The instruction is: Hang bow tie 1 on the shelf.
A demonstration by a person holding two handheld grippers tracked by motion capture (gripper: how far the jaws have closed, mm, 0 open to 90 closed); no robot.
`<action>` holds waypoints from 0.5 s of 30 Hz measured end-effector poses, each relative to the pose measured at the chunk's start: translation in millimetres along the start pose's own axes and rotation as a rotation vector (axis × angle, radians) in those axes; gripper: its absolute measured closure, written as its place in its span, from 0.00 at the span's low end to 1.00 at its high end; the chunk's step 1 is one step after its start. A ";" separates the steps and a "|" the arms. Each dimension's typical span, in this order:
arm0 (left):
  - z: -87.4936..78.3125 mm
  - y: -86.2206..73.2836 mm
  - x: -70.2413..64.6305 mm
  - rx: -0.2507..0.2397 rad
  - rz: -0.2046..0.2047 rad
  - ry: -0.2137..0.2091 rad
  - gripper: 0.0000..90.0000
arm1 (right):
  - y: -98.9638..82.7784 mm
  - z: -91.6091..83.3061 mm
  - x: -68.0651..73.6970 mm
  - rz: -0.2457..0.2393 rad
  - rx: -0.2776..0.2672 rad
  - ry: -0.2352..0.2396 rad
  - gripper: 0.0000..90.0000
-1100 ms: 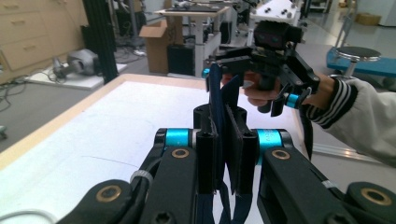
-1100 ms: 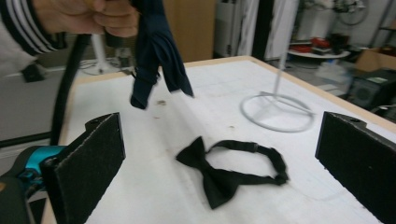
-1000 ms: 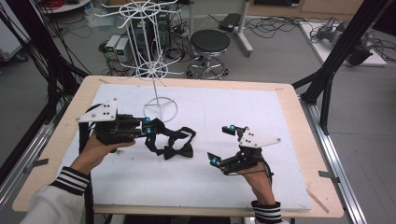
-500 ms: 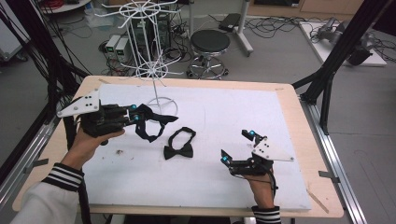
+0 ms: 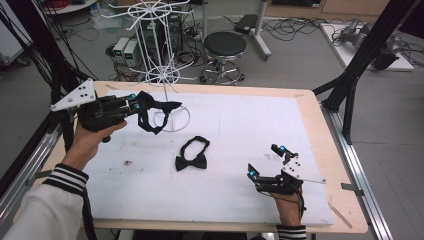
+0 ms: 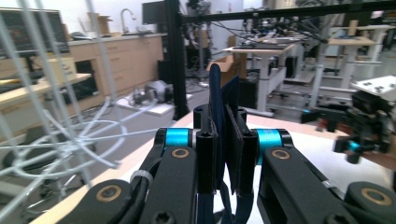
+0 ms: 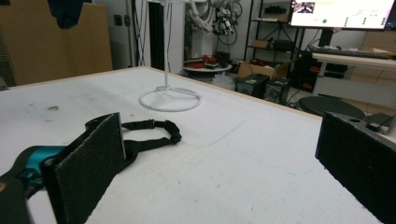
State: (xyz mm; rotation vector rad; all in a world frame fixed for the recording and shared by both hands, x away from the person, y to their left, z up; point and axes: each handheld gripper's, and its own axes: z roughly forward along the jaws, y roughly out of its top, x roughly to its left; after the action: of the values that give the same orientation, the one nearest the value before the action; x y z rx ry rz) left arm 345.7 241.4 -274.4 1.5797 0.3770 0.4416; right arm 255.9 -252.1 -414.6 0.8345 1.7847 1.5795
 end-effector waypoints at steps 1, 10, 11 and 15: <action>-0.6 1.3 1.7 0.001 0.000 0.009 0.92 | -1.4 -1.4 -0.7 0.005 0.001 -0.001 0.01; -1.0 7.7 11.0 -0.013 -0.005 0.058 0.92 | -11.5 -10.8 -6.6 0.022 0.000 -0.026 0.01; -0.4 8.1 11.8 -0.007 0.002 0.062 0.92 | -12.1 -11.2 -7.9 0.012 -0.004 -0.024 0.01; 2.7 8.7 15.1 0.001 0.003 0.079 0.92 | -12.9 -12.8 -8.1 0.023 -0.001 -0.019 0.01</action>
State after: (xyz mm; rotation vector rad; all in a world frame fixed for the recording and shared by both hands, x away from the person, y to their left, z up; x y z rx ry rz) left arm 359.8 246.0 -265.0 1.5675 0.4354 0.5077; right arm 250.1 -267.5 -425.8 0.8699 1.7667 1.5813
